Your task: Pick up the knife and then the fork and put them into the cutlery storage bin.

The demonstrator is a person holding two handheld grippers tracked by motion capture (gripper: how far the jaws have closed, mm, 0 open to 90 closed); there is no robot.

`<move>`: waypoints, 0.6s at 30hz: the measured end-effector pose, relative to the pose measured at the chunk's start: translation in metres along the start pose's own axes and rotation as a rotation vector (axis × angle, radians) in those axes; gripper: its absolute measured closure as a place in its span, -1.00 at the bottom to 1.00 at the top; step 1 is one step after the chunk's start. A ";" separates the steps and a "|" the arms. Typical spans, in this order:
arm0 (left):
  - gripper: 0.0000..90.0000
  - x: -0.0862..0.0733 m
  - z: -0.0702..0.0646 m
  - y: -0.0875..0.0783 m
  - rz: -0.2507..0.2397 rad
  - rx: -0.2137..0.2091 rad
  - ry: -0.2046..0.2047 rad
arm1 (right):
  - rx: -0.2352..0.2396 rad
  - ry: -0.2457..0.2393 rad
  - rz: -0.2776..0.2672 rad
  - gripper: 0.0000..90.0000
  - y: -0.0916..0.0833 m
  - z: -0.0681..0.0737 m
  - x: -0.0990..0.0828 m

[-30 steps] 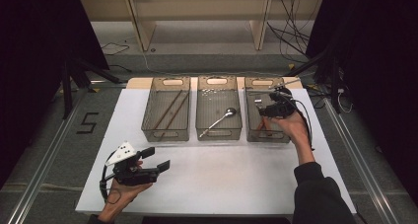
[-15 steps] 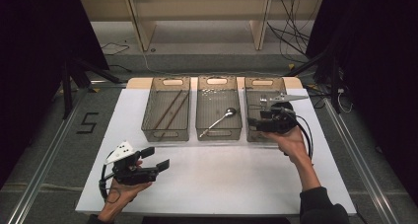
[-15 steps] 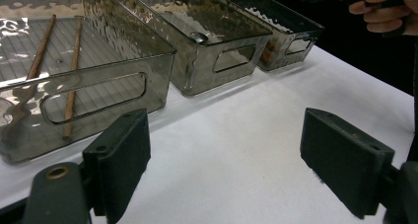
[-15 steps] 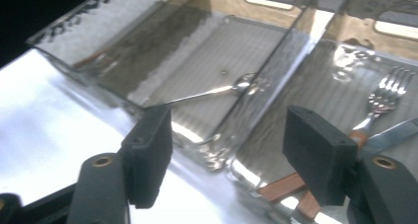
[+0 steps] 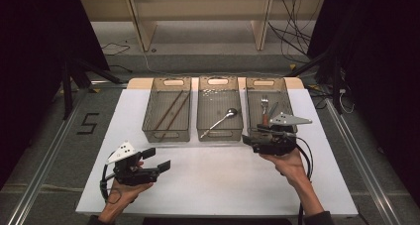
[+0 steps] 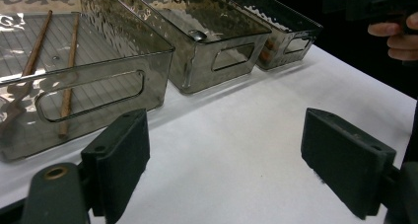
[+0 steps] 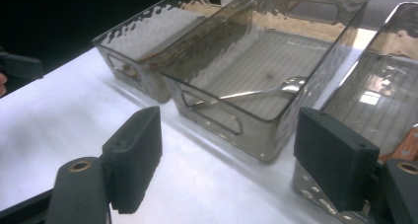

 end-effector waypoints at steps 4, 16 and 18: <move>-0.60 0.001 -0.001 0.001 0.007 -0.004 0.009 | 0.019 -0.007 -0.019 -0.43 -0.002 0.006 -0.007; -0.60 0.000 -0.002 0.000 0.007 0.000 0.015 | 0.044 -0.011 -0.069 -0.50 -0.015 0.017 -0.027; -0.60 0.000 -0.002 0.000 0.005 -0.004 0.013 | 0.045 0.001 -0.077 -0.50 -0.017 0.018 -0.032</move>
Point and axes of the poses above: each handheld gripper's, and its own axes: y roughly forward along the jaws, x roughly out of its top, z roughly to its left, the point moved 4 cm from there along y, roughly forward along the jaws
